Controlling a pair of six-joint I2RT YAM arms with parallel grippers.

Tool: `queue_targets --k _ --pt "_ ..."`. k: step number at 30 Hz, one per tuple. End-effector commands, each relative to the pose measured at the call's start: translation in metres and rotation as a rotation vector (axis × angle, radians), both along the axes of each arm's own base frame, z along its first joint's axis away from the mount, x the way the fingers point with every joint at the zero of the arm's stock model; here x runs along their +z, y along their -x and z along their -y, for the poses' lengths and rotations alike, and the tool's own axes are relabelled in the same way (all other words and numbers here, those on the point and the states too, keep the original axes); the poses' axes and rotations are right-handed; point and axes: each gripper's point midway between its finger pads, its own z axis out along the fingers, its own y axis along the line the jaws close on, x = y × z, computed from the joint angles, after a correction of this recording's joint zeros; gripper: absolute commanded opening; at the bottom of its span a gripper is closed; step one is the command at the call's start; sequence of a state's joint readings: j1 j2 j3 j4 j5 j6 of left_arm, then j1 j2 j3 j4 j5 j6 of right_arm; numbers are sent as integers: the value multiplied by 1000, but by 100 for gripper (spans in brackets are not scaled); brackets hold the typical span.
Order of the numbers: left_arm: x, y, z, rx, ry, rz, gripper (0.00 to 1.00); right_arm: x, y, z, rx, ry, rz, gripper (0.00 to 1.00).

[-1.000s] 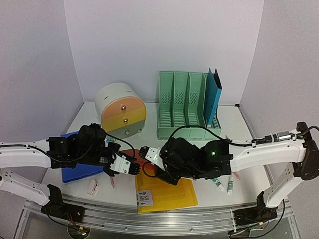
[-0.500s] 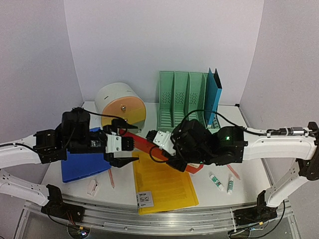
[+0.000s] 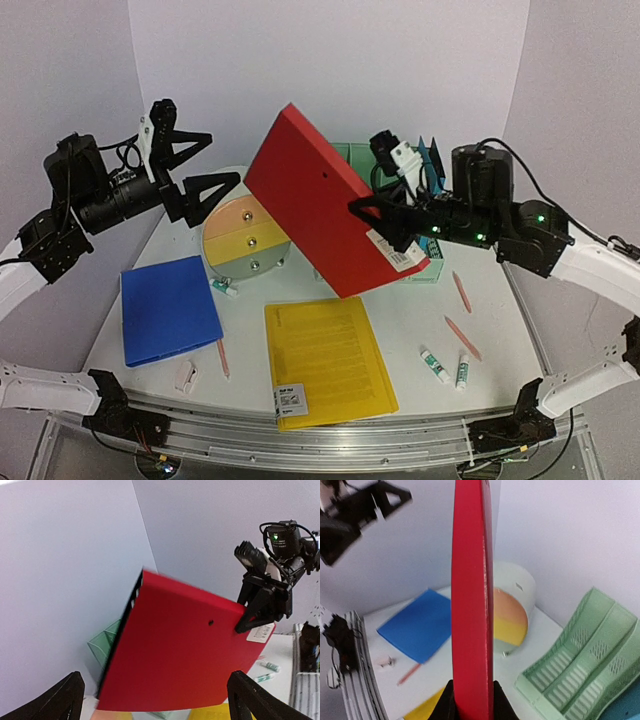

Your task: Organize the desk

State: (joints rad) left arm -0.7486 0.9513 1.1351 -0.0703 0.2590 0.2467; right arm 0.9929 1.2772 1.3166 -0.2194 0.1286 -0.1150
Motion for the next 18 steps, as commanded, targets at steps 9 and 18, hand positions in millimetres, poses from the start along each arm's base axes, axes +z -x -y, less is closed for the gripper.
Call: queue_targets --k 9,18 --pt "52 1 5 -152 269 -244 100 196 66 19 319 -579 366 0" --pt "70 -8 -7 -160 261 -177 100 221 81 44 343 -613 454 0"
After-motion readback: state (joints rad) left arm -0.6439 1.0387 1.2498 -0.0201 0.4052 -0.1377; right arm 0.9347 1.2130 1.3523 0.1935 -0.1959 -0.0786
